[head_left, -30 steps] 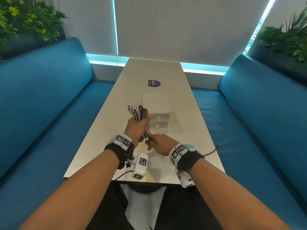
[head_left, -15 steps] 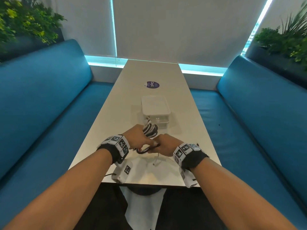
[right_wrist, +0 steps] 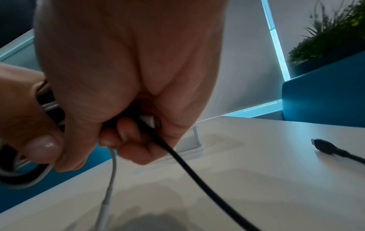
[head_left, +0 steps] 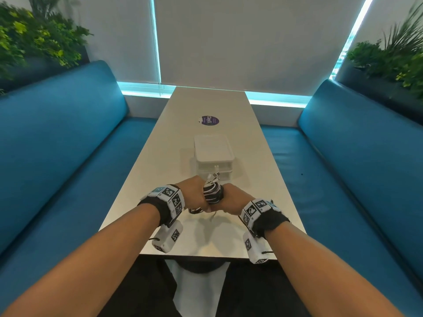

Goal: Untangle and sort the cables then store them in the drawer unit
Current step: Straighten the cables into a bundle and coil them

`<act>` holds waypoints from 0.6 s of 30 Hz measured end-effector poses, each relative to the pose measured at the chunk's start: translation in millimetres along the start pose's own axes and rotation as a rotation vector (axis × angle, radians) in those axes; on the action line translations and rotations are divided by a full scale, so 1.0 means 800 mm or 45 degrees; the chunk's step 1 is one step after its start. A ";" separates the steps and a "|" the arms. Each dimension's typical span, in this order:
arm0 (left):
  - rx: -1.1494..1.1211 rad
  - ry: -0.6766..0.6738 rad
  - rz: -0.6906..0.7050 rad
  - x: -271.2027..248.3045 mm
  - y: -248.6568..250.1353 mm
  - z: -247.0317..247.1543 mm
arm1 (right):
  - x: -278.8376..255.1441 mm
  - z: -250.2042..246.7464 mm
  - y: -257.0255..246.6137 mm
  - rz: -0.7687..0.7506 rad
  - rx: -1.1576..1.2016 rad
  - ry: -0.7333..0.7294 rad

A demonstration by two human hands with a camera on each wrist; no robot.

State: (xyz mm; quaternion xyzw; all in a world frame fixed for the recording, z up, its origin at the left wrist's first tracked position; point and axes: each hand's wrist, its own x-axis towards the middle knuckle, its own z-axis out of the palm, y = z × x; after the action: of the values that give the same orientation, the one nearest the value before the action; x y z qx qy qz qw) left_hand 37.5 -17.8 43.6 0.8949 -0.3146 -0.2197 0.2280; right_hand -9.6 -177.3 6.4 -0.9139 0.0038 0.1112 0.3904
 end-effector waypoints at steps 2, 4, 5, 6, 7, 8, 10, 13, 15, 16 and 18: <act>0.006 0.005 -0.013 0.000 0.000 0.002 | 0.000 -0.002 0.002 -0.013 0.053 -0.055; 0.026 0.034 -0.069 -0.001 -0.004 0.003 | -0.001 -0.007 0.008 -0.021 0.104 -0.080; 0.035 0.041 -0.102 -0.002 -0.007 0.004 | -0.001 -0.009 0.010 -0.023 0.131 -0.086; 0.027 0.043 -0.131 -0.003 -0.010 0.006 | -0.003 -0.011 0.012 -0.022 0.148 -0.086; 0.009 0.042 -0.144 -0.003 -0.013 0.007 | -0.003 -0.013 0.014 -0.025 0.156 -0.077; -0.021 0.047 -0.146 -0.003 -0.015 0.010 | -0.004 -0.014 0.014 -0.030 0.166 -0.057; -0.087 0.084 -0.128 -0.001 -0.018 0.015 | -0.004 -0.014 0.014 -0.041 0.248 -0.015; -0.287 0.108 -0.124 0.000 -0.019 0.017 | -0.001 -0.014 0.016 -0.038 0.418 0.015; -0.465 0.095 -0.132 -0.002 -0.017 0.018 | 0.001 -0.016 0.015 -0.038 0.452 0.027; -0.516 0.098 -0.147 -0.003 -0.016 0.017 | 0.001 -0.017 0.014 -0.041 0.470 0.031; -0.590 0.099 -0.183 -0.005 -0.014 0.016 | 0.003 -0.017 0.014 -0.039 0.504 0.032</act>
State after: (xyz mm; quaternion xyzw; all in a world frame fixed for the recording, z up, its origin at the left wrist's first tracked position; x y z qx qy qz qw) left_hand 33.1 -11.0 27.8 0.8465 -0.1822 -0.2672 0.4229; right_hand -5.4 -195.1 7.0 -0.8206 0.0167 0.0908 0.5639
